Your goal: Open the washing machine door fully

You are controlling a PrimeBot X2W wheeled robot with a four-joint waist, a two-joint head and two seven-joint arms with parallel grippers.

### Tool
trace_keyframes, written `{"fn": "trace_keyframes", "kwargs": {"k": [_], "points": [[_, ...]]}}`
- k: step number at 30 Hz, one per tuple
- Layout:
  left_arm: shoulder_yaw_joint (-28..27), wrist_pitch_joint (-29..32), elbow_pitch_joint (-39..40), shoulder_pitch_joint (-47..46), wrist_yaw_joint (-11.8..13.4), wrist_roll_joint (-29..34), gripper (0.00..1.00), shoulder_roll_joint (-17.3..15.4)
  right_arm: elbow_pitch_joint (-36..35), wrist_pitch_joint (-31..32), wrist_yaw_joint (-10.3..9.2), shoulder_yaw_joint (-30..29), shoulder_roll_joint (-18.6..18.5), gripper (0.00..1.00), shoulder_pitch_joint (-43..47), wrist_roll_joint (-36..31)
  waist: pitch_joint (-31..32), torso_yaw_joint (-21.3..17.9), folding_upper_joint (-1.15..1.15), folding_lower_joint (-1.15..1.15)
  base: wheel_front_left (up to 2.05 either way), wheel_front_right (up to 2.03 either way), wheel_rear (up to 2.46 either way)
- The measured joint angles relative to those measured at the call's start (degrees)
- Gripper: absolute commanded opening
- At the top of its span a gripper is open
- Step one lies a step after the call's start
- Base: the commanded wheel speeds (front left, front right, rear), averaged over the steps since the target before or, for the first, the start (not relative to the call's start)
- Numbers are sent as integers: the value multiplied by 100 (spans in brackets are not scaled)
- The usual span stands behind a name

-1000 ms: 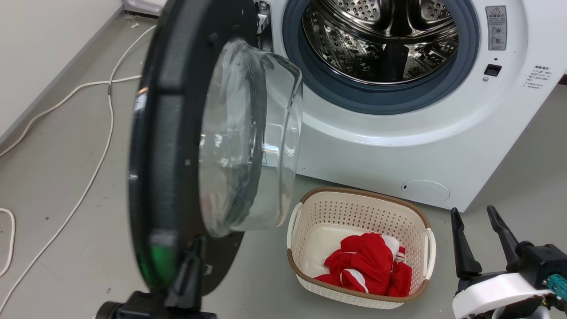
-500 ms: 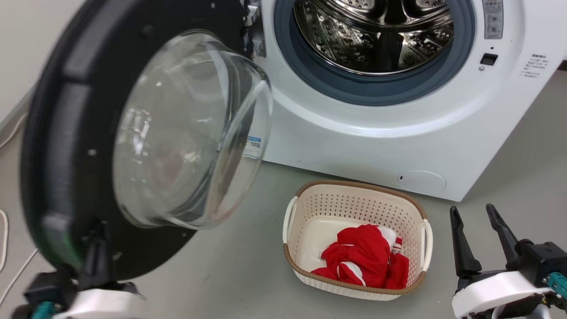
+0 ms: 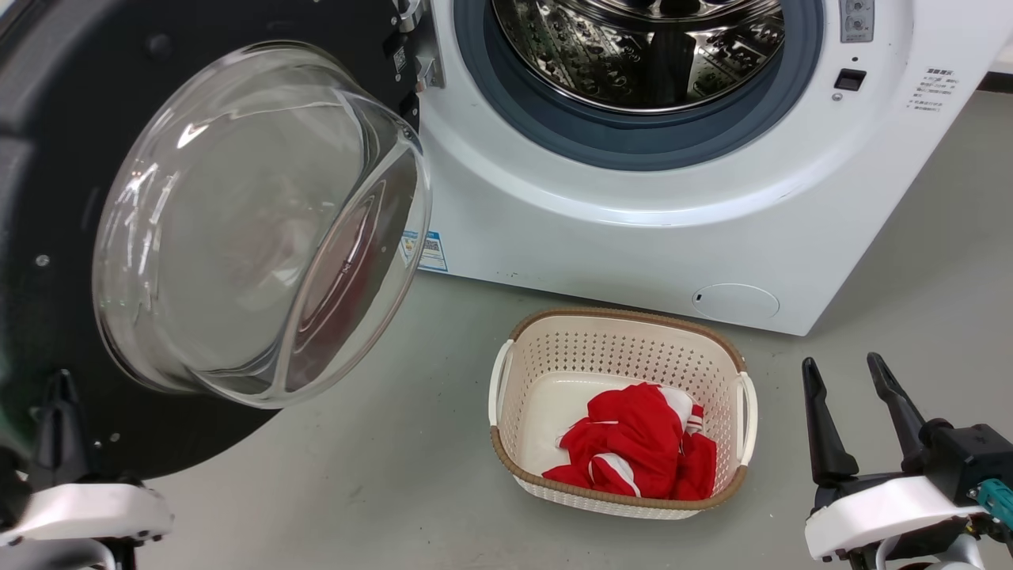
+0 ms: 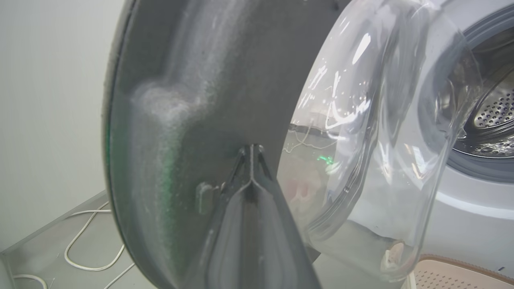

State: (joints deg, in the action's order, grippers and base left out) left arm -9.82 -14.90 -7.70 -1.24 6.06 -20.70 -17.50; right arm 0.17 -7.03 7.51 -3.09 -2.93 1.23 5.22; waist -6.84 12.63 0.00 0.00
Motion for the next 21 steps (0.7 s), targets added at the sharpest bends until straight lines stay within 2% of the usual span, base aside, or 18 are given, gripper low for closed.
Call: {"fn": "trace_keyframes", "kwargs": {"k": [8,15,20,21], "points": [[-380,-16,-257,-120,-183,215,0,71,69,-44,0,29,0,100,-8,2,42,-60,0,0,0,0,0],[-375,-16,220,245,-301,530,0,505,167,-109,0,22,0,100,-4,64,201,-119,0,0,0,0,0],[-98,-16,609,610,-368,834,0,884,238,-140,0,92,0,100,4,127,354,-168,0,0,0,0,0],[-25,-16,660,669,-407,898,20,924,254,-144,0,105,0,100,9,130,385,-181,0,0,0,0,0]]}}
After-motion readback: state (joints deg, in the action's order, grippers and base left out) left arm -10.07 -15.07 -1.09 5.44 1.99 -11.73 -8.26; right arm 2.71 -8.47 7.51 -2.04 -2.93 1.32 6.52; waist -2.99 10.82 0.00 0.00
